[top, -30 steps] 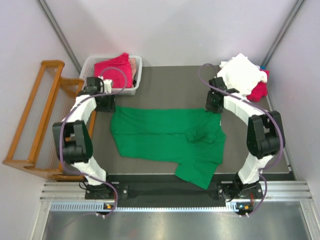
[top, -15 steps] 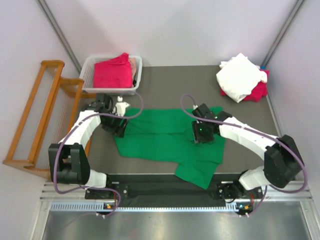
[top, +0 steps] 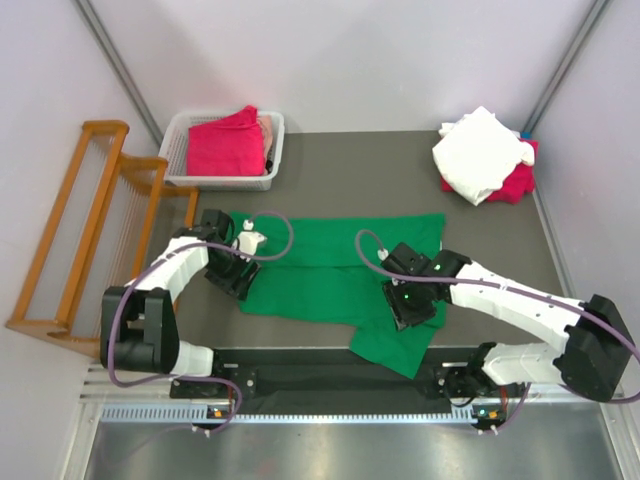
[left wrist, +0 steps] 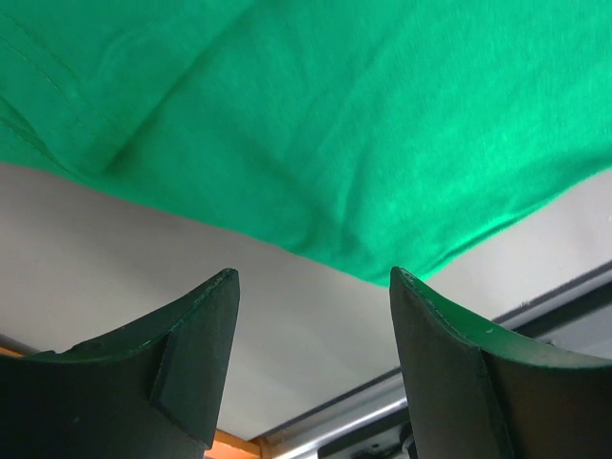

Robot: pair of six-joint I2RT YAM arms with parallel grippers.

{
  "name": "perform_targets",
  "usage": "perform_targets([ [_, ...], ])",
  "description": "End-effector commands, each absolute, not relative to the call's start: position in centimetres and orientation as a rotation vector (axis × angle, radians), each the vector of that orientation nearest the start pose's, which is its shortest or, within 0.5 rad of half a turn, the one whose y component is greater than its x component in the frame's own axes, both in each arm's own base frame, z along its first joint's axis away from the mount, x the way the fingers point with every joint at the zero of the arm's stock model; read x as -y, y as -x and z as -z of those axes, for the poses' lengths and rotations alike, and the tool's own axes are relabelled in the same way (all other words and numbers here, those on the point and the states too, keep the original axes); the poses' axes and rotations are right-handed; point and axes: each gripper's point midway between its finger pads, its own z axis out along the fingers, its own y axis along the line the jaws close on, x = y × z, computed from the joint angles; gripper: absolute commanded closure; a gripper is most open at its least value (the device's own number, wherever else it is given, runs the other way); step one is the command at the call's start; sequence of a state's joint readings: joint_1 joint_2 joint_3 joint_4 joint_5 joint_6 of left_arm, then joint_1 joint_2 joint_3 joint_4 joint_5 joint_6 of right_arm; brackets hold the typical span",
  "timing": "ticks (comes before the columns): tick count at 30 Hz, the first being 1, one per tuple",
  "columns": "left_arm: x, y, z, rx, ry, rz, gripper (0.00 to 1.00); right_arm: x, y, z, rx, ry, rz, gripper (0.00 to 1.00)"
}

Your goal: Fold and stack the t-shirts

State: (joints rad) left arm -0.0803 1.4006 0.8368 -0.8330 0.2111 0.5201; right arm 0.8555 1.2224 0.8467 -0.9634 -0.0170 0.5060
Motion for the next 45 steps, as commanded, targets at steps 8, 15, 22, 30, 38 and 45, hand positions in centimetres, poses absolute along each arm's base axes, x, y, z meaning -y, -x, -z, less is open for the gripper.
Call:
perform_targets([
  [8, 5.0, -23.2, -3.7, -2.76, -0.928, 0.202, 0.3, -19.9, -13.1, -9.2, -2.841, 0.549, -0.25, 0.6],
  [15, 4.0, -20.7, -2.3, -2.878, -1.074, 0.174, 0.12, -19.9, -13.9, -8.6, -2.841, 0.546, -0.194, 0.6],
  [22, 3.8, -20.3, -2.5, -2.879, -1.096, 0.174, 0.11, -20.2, -13.0, -7.8, -2.865, 0.579, -0.25, 0.6],
  [30, 5.3, -22.9, -2.6, -2.814, -0.983, 0.212, 0.11, -23.1, -10.6, -7.3, -2.857, 0.862, -0.322, 0.59],
  [38, 6.4, -25.1, -2.2, -2.76, -0.869, 0.233, 0.11, -29.2, -11.7, -8.7, -2.608, 1.05, -0.306, 0.58],
  [45, 5.9, -26.3, -1.7, -2.728, -0.791, 0.16, 0.11, -29.7, -11.9, -6.1, -2.46, 1.032, -0.236, 0.49],
])
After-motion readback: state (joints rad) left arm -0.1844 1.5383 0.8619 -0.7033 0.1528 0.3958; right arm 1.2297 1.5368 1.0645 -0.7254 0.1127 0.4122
